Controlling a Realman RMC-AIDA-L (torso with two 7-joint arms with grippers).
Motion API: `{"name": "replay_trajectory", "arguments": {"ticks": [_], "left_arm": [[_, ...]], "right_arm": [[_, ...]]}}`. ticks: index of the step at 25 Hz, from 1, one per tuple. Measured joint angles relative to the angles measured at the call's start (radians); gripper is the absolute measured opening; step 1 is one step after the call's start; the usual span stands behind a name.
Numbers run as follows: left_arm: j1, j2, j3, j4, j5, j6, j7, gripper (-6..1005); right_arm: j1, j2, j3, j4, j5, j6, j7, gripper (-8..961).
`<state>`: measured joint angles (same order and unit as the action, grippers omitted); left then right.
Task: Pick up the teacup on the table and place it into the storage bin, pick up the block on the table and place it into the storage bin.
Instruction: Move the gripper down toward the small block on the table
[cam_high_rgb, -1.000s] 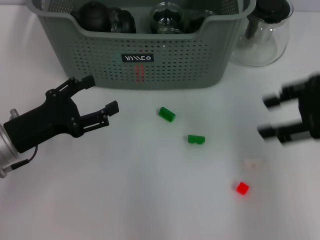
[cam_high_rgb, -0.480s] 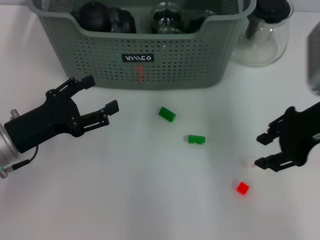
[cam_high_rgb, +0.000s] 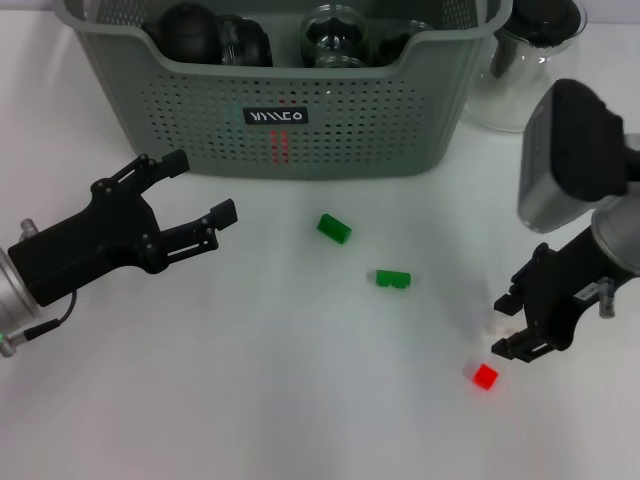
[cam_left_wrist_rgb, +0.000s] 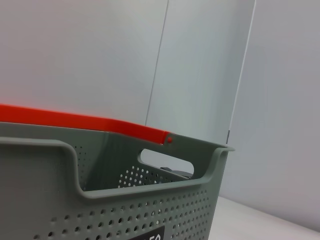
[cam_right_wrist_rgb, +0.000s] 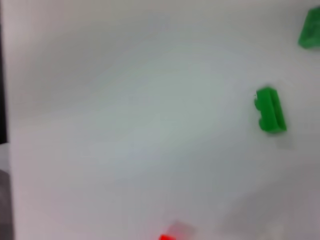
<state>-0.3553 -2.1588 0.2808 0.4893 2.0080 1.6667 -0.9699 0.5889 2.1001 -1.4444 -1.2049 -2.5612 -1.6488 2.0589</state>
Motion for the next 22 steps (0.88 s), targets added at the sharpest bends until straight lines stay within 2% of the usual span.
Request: {"name": "replay_trajectory", "arguments": {"ticks": [10, 22], "left_arm": [[-0.001, -0.002, 0.0, -0.002, 0.003, -0.002, 0.0, 949], [0.006, -0.004, 0.0, -0.001, 0.007, -0.002, 0.001, 949]], "right_arm": [[0.002, 0.0, -0.054, 0.014, -0.025, 0.042, 0.016, 518], [0.002, 0.0, -0.058, 0.049, -0.026, 0.08, 0.027, 404]]}}
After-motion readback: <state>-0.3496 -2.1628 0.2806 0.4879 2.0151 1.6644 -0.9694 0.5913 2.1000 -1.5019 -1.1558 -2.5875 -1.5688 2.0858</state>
